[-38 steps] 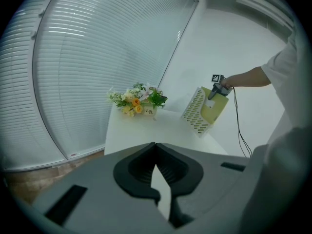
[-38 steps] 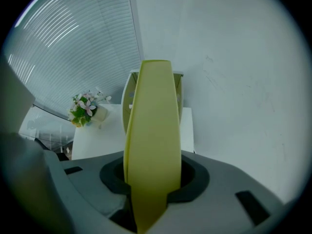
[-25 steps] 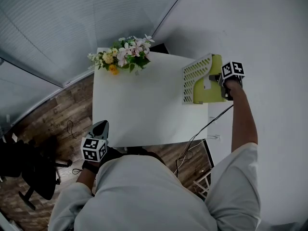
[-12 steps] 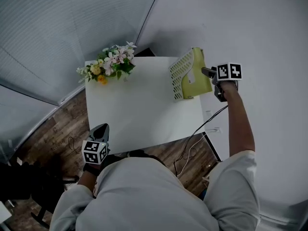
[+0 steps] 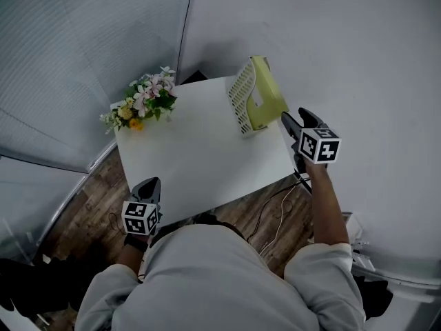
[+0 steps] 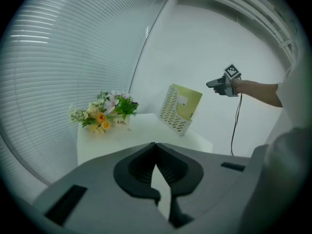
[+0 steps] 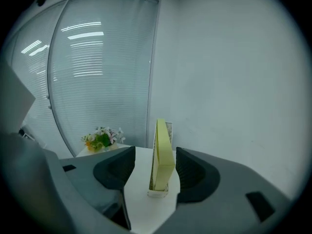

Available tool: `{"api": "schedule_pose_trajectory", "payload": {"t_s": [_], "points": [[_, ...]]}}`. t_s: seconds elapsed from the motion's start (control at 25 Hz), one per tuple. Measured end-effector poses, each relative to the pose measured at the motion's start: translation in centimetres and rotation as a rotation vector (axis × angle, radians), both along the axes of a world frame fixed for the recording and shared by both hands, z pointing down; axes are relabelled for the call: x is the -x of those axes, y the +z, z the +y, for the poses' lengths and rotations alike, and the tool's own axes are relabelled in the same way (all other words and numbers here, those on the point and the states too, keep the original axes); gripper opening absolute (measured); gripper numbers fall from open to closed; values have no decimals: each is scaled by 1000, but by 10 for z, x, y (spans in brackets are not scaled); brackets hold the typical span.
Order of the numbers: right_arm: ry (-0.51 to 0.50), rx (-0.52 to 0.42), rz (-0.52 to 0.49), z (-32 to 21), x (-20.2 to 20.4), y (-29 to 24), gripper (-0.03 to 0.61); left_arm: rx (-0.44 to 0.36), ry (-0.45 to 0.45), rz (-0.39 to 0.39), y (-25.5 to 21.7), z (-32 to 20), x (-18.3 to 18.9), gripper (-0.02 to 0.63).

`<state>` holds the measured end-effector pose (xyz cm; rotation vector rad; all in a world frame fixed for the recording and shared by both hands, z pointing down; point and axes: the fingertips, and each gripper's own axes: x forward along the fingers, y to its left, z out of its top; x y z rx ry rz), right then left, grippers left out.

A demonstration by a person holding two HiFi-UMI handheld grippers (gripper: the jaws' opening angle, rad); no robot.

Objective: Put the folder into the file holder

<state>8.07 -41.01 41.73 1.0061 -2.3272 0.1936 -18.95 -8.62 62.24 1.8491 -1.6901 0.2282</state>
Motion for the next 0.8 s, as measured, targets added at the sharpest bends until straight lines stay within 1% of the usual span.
{"api": "schedule_pose_trajectory", "payload": {"t_s": [0.08,0.24,0.32,0.52,0.68,0.8], "points": [[20,-34,-6,23,-14,7,267,-4,25,-9,-4,-4,-3,8],[56,-63,-33,64,-38,21,248,-14,71,-28,-13,-11,-12,8],[72,-83,-52,80,-47,27,229,-19,91,-34,-15,-14,-18,8],[114,-164,-100,115,-66,31,209,-23,143,-44,-19,-20,-37,8],[157,-217,-120,147,-79,40,171,-33,182,-51,-23,-25,-49,8],[190,-224,-116,169,-86,56,139,-39,202,-56,-26,-28,-55,8]]}}
